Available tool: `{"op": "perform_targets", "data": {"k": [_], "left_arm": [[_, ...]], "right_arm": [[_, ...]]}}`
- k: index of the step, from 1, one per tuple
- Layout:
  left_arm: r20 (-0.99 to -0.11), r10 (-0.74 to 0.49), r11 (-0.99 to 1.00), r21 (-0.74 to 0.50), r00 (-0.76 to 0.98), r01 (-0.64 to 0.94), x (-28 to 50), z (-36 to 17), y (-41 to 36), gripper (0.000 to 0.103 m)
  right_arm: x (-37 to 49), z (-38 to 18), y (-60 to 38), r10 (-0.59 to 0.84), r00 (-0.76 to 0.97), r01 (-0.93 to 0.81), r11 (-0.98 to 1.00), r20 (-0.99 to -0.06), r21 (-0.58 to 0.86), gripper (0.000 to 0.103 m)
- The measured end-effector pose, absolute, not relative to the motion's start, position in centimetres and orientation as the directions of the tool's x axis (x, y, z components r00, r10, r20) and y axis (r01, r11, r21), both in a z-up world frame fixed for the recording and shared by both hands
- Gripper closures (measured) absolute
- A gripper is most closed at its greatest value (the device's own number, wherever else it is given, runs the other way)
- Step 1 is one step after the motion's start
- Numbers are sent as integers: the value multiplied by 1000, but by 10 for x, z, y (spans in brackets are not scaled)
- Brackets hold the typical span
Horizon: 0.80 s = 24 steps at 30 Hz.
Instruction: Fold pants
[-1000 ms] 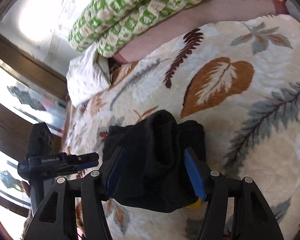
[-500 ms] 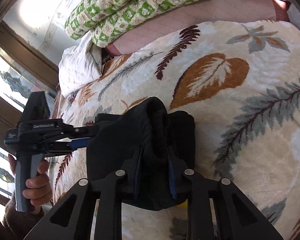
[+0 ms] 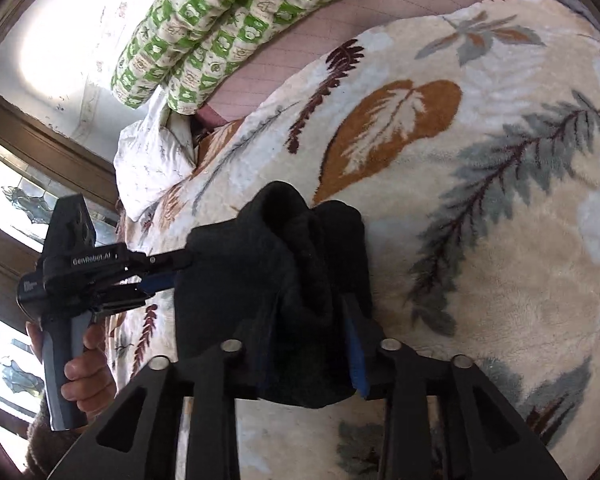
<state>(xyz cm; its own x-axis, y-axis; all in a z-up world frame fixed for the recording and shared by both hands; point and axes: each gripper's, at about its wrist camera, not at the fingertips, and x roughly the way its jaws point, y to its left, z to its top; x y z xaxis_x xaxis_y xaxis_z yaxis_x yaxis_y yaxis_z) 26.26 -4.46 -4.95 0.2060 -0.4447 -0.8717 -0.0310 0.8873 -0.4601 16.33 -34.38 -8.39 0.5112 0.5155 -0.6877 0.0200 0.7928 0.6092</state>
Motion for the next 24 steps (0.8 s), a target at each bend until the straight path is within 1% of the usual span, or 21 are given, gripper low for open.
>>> {"op": "perform_targets", "data": {"k": [1, 2, 4, 5, 9, 11, 12, 13, 15, 16, 18, 21, 23, 24], "left_arm": [[-867, -455, 883, -469, 201, -23, 259, -47, -42, 69], [-864, -460, 881, -473, 203, -18, 255, -45, -42, 68], [-864, -461, 882, -471, 204, -1, 249, -44, -42, 65], [-869, -455, 887, -461, 194, 13, 246, -46, -44, 64], [-886, -429, 903, -428, 174, 46, 241, -57, -56, 64], [-888, -425, 905, -423, 174, 54, 240, -63, -60, 62], [-890, -421, 907, -417, 173, 63, 241, -65, -62, 57], [-892, -417, 909, -410, 173, 76, 241, -67, -64, 54], [-896, -403, 915, -391, 185, 101, 239, -69, -65, 42], [-895, -404, 914, -390, 189, 111, 239, -72, -66, 39], [-882, -439, 899, -428, 174, 99, 239, -81, -64, 32], [-847, -524, 852, -521, 95, 56, 238, -107, -66, 29], [-834, -530, 848, -525, 152, 71, 232, -105, -69, 26], [-825, -542, 840, -536, 163, 81, 230, -103, -72, 30]], "right_arm": [[162, -77, -346, 514, 524, 16, 792, -679, 611, 47], [161, -72, -349, 511, 540, 18, 787, -669, 616, 44], [160, -64, -356, 506, 562, 32, 778, -655, 628, 31], [162, -63, -356, 509, 553, 37, 776, -659, 630, 29], [176, -73, -339, 500, 457, 31, 818, -735, 575, 28], [179, -79, -333, 478, 447, 22, 839, -756, 544, 28], [182, -83, -331, 476, 437, 20, 843, -763, 537, 28], [185, -90, -331, 481, 421, 29, 840, -768, 542, 28], [190, -102, -331, 495, 388, 46, 832, -777, 553, 28], [190, -106, -332, 494, 381, 47, 834, -781, 550, 28], [191, -116, -334, 513, 367, 53, 821, -776, 568, 28], [189, -125, -340, 569, 390, 50, 771, -723, 634, 27], [188, -127, -338, 592, 389, 24, 759, -706, 650, 27], [187, -128, -336, 590, 389, 16, 764, -708, 645, 28]]}}
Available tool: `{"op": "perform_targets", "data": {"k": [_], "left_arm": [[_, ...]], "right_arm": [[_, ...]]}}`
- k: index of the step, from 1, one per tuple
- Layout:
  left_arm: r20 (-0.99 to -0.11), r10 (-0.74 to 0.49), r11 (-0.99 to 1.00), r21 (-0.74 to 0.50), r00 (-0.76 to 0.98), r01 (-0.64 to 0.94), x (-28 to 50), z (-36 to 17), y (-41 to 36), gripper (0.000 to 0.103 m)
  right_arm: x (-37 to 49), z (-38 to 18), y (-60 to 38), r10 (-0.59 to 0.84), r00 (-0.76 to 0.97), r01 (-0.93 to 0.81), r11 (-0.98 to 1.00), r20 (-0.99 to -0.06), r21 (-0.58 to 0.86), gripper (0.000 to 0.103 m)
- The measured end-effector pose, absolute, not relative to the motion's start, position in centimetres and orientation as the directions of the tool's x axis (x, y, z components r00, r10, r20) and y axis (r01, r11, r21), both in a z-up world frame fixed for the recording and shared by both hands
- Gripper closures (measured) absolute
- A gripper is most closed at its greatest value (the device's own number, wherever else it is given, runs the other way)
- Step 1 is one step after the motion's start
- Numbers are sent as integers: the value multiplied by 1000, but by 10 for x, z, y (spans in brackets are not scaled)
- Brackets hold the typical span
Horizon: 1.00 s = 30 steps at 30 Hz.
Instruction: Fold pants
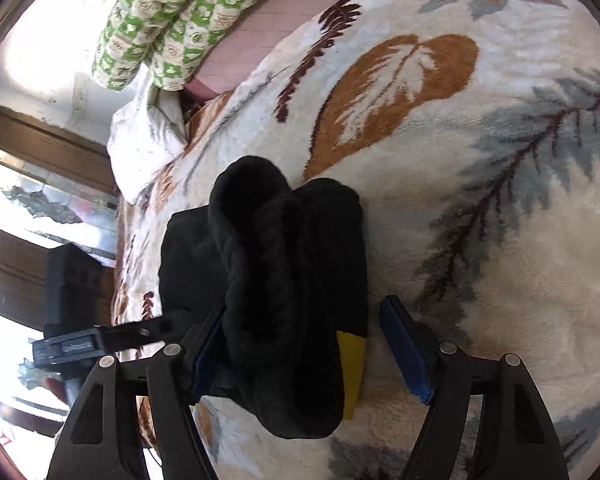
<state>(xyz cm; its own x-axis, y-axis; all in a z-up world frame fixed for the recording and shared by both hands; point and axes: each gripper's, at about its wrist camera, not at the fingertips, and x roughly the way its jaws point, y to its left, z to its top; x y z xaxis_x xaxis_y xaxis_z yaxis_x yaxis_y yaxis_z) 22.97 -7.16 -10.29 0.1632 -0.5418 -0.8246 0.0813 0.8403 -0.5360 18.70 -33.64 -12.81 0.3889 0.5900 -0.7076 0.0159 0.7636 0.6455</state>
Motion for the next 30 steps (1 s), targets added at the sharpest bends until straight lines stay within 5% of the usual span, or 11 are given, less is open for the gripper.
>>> {"op": "perform_targets", "data": {"k": [2, 3, 8, 19, 26, 30], "left_arm": [[-800, -585, 811, -580, 133, 79, 228, -104, -75, 54], [-798, -584, 811, -581, 146, 70, 228, -102, -73, 59], [-770, -616, 787, -609, 167, 98, 221, -83, -61, 75], [-765, -576, 812, -575, 289, 98, 190, -37, 32, 75], [-846, -463, 882, -470, 264, 40, 182, -81, 82, 75], [-853, -460, 886, -459, 246, 64, 182, -98, 88, 62]], "right_arm": [[186, -127, -335, 586, 393, -2, 771, -709, 636, 42], [186, -128, -335, 599, 387, 1, 760, -701, 650, 61], [178, -115, -332, 594, 434, 5, 750, -677, 661, 70], [159, -55, -249, 630, 477, -105, 733, -612, 672, 73], [153, -88, -173, 619, 447, -98, 751, -645, 653, 72], [155, -105, -161, 547, 453, -74, 810, -703, 582, 61]]}}
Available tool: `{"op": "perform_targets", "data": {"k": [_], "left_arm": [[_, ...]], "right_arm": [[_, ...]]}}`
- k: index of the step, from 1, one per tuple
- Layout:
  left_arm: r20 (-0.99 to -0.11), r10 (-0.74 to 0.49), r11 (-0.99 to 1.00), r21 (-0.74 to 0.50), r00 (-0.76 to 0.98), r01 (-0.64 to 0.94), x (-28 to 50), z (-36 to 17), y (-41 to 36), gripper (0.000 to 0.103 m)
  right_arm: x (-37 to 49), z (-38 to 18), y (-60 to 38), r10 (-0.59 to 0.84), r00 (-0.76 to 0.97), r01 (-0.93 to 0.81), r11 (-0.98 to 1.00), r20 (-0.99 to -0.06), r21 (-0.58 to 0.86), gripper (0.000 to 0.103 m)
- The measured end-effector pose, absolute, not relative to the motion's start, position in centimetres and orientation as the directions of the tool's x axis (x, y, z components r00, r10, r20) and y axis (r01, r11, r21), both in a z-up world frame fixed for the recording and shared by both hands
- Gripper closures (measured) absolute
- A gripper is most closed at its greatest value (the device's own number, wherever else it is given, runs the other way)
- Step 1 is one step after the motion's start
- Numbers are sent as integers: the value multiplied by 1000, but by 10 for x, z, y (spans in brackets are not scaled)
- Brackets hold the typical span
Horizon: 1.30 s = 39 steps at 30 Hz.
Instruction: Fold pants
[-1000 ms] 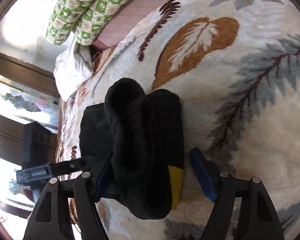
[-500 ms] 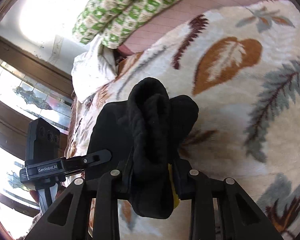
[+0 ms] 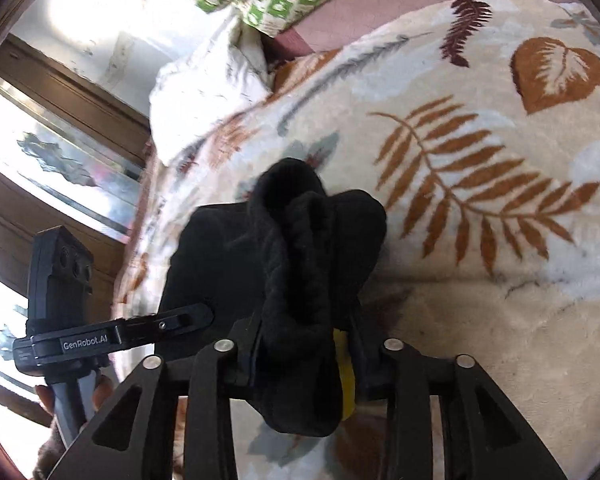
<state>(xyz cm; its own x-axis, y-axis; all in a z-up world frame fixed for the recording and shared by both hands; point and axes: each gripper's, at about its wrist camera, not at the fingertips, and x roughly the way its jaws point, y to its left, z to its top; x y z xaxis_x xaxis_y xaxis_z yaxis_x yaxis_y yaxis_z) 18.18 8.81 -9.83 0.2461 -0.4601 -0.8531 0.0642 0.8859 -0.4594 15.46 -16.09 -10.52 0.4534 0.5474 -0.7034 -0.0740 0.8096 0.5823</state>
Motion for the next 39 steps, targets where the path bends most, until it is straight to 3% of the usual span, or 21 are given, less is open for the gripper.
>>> {"op": "perform_targets", "data": {"k": [3, 4, 10, 14, 17, 19, 22, 26, 29, 39], "left_arm": [[-857, -437, 900, -420, 274, 119, 177, -96, 90, 42], [-856, -439, 898, -418, 272, 134, 176, -97, 92, 41], [-858, -433, 901, -423, 276, 97, 163, -86, 108, 40], [-861, -371, 925, -374, 348, 64, 138, -66, 115, 40], [-856, -253, 962, -273, 451, 21, 108, -50, 113, 40], [-845, -162, 981, -194, 509, -9, 85, -44, 109, 40], [-821, -52, 996, -84, 568, -30, 57, -44, 100, 40], [-764, 73, 997, 31, 641, -77, 25, -44, 92, 40], [-756, 69, 994, -2, 651, -108, 13, -45, 94, 40], [-739, 110, 987, 4, 665, -159, -9, -44, 94, 40]], "right_arm": [[151, -106, -179, 559, 478, -41, 785, -678, 618, 47], [150, -107, -187, 564, 479, -28, 776, -673, 630, 43], [136, -107, -213, 596, 487, 47, 713, -639, 700, 42], [110, -76, -221, 547, 542, 45, 739, -637, 673, 42], [80, -45, -210, 441, 567, 20, 837, -696, 547, 35], [54, -29, -191, 329, 599, 1, 911, -730, 412, 16], [17, -19, -165, 188, 637, -5, 971, -748, 240, 7], [-21, -14, -137, 36, 676, 2, 999, -736, 51, 2], [-43, -6, -129, -8, 711, 5, 1000, -703, -5, 1], [-64, 1, -129, -12, 723, 22, 1000, -690, 6, 1]]}}
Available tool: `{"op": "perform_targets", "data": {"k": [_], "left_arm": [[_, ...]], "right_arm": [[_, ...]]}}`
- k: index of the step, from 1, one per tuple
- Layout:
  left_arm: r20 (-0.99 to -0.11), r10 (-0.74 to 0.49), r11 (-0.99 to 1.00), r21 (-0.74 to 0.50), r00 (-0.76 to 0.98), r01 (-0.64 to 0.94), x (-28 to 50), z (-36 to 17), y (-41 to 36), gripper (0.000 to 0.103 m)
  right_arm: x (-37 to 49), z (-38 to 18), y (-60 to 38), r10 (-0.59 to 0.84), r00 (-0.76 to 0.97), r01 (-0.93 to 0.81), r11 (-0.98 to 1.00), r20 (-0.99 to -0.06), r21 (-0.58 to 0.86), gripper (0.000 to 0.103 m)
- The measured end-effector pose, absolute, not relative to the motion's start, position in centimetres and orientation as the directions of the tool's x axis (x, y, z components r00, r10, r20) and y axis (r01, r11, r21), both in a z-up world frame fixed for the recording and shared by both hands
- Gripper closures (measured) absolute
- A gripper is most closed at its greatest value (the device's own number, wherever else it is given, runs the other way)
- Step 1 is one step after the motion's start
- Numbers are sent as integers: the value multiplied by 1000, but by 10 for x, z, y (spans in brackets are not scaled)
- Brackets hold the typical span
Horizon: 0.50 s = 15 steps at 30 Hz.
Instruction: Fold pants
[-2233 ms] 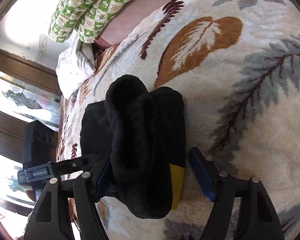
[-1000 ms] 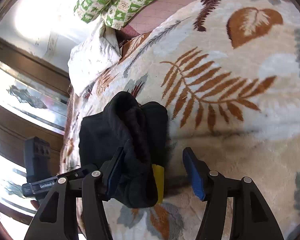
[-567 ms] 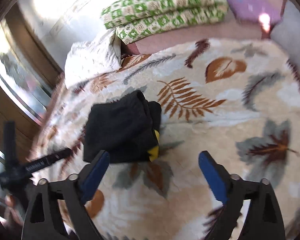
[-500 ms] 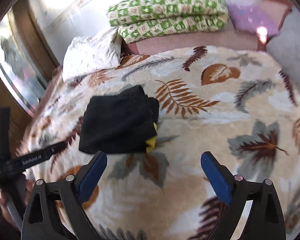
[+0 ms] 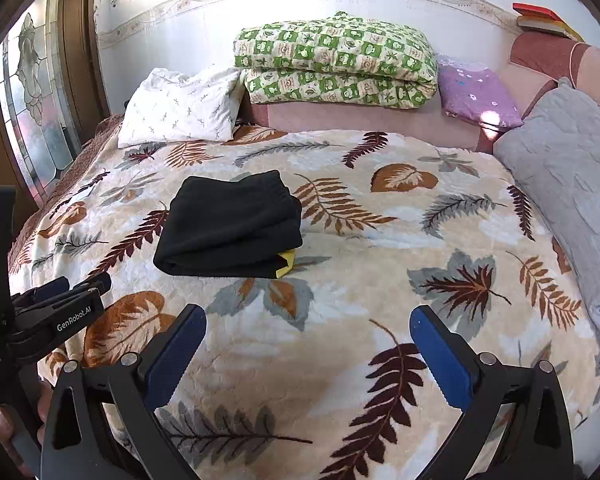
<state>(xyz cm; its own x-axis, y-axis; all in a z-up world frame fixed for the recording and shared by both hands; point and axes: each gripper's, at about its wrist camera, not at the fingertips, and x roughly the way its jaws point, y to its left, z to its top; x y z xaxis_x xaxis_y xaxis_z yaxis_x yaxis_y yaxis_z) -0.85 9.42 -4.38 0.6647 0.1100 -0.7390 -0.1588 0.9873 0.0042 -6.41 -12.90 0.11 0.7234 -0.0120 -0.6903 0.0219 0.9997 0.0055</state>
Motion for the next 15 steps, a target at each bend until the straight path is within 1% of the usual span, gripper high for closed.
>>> {"op": "perform_targets", "data": {"k": [6, 15], "left_arm": [[-723, 130, 987, 33, 679, -155, -15, -43, 89, 40], [-723, 122, 988, 23, 680, -154, -18, -40, 85, 40]], "right_arm": [[-68, -2, -128, -27, 719, 37, 999, -695, 0, 1], [-70, -5, -133, -40, 715, 53, 999, -698, -2, 1]]}}
